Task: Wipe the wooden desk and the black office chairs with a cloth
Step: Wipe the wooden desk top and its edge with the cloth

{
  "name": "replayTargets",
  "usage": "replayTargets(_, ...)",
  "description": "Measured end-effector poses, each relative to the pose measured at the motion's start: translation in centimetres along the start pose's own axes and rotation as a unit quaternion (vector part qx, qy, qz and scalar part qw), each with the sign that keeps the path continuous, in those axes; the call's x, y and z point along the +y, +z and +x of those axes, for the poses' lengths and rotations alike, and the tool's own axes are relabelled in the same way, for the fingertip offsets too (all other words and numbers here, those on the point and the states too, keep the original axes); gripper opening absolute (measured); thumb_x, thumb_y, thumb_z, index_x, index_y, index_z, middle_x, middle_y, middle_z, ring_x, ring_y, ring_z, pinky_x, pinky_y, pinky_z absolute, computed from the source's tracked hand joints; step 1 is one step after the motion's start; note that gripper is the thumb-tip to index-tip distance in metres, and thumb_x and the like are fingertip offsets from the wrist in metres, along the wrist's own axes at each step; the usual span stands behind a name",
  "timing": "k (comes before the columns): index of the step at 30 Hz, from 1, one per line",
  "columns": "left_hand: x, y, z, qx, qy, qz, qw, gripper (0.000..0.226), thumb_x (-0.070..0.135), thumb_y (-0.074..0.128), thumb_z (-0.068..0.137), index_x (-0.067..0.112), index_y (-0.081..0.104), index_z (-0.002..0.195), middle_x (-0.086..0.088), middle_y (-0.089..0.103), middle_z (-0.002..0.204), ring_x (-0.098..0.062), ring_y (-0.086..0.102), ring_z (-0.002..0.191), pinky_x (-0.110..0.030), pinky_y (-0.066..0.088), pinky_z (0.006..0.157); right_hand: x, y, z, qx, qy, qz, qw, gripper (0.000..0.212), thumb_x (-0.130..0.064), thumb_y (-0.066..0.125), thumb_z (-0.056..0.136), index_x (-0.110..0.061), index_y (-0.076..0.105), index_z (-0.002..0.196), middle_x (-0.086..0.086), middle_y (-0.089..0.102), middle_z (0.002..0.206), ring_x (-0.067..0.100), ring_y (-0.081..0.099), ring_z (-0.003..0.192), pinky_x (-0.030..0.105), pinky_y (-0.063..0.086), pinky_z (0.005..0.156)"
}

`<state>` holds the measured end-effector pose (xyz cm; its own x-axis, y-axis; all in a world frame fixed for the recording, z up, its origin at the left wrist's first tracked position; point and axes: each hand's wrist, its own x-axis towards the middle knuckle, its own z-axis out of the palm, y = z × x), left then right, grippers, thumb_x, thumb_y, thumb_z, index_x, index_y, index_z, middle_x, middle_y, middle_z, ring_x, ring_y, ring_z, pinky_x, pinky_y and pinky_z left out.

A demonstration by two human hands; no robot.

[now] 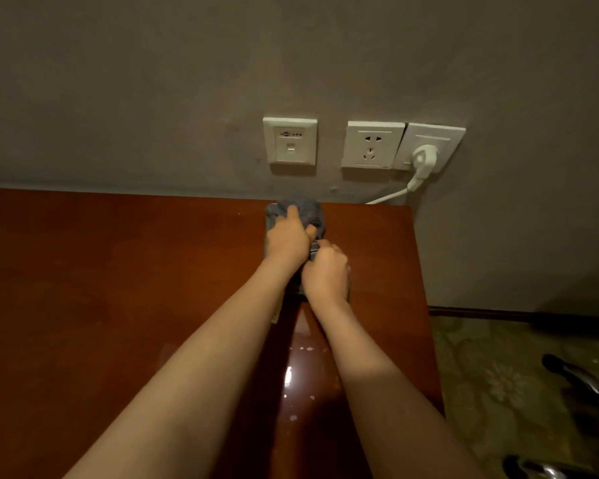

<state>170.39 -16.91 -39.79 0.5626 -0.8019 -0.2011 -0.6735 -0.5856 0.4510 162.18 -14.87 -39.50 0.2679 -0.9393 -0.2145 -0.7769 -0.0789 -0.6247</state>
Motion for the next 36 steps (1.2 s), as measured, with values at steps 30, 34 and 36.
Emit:
replayTargets(30, -11.1, -6.4, 6.9, 0.074, -0.119, -0.019, 0.990, 0.030, 0.022, 0.044, 0.096, 0.003, 0.040, 0.119, -0.008, 0.042, 0.071, -0.026, 0.041, 0.061, -0.032, 0.026, 0.048, -10.6, 7.6, 3.8, -0.131, -0.091, 0.034, 0.987, 0.021, -0.002, 0.044, 0.094, -0.002, 0.057, 0.111, 0.018, 0.056, 0.117, 0.037, 0.053, 0.110, 0.041, 0.045, 0.082)
replayTargets(34, -8.1, -5.0, 7.2, 0.034, -0.068, -0.018, 0.997, 0.032, 0.021, 0.045, 0.094, 0.003, 0.040, 0.121, -0.019, 0.056, 0.093, -0.033, 0.051, 0.075, -0.033, 0.034, 0.058, -8.4, 5.6, 4.6, -0.106, -0.061, 0.038, 0.992, 0.021, -0.003, 0.044, 0.094, -0.002, 0.058, 0.109, 0.018, 0.057, 0.118, 0.037, 0.052, 0.112, 0.040, 0.045, 0.085)
replayTargets(36, -6.1, -4.2, 7.0, 0.017, -0.043, -0.023, 0.999, 0.036, 0.020, 0.046, 0.094, 0.002, 0.039, 0.124, -0.025, 0.055, 0.113, -0.039, 0.053, 0.098, -0.036, 0.035, 0.068, -7.0, 4.2, 4.9, -0.091, -0.048, 0.034, 0.994, 0.020, -0.003, 0.045, 0.093, -0.003, 0.058, 0.109, 0.018, 0.058, 0.117, 0.037, 0.053, 0.112, 0.040, 0.045, 0.086)
